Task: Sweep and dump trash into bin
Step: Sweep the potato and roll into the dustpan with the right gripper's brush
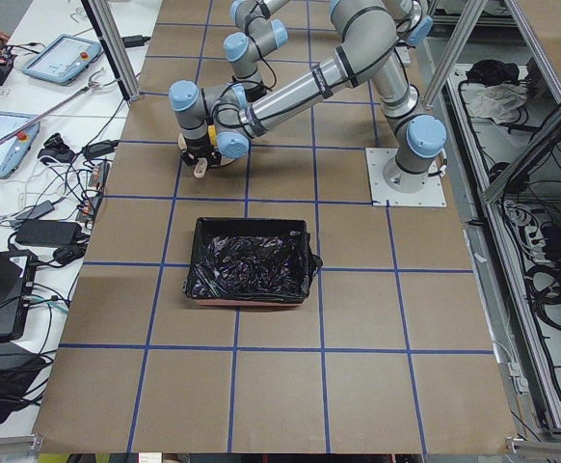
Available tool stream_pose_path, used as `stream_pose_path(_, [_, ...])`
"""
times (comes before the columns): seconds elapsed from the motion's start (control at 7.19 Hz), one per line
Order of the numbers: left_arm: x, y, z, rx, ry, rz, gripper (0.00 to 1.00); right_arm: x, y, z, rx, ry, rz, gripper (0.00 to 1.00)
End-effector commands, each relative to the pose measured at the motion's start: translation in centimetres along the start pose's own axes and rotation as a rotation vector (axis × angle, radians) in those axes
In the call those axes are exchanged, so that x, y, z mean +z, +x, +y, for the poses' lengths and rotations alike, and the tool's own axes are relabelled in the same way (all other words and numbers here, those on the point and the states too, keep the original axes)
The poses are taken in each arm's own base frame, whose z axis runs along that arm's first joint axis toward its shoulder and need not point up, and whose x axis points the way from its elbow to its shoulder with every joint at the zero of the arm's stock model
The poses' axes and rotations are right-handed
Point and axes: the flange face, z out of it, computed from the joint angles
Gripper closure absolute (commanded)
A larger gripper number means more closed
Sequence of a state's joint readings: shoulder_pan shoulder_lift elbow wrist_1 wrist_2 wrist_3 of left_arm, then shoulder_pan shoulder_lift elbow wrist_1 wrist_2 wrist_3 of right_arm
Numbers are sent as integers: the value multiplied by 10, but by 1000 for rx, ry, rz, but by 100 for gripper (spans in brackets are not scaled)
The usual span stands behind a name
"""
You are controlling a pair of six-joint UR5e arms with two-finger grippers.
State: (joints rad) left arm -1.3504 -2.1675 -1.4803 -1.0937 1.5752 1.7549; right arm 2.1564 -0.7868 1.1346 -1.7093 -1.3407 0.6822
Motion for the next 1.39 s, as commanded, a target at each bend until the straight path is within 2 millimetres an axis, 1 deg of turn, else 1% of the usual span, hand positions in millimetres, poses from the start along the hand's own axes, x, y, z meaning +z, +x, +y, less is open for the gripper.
stream_pose_path(0.0, [0, 0, -4, 4, 10, -2, 100, -6, -7, 5, 4, -25, -52, 100])
stream_pose_path(0.42, [-1, 0, -10, 13, 11, -2, 100, -11, -15, 6, 18, -38, -121, 100])
stream_pose_path(0.7, [-8, 1, -14, 13, 24, -10, 100, -13, -19, 6, 21, -30, -153, 100])
stream_pose_path(0.83, [-6, 1, -17, 15, 66, -15, 100, -15, -21, 8, 26, -47, -183, 100])
stream_pose_path(1.25, [-4, 0, -19, 15, 92, -15, 100, -22, -27, 12, 31, -56, -227, 100])
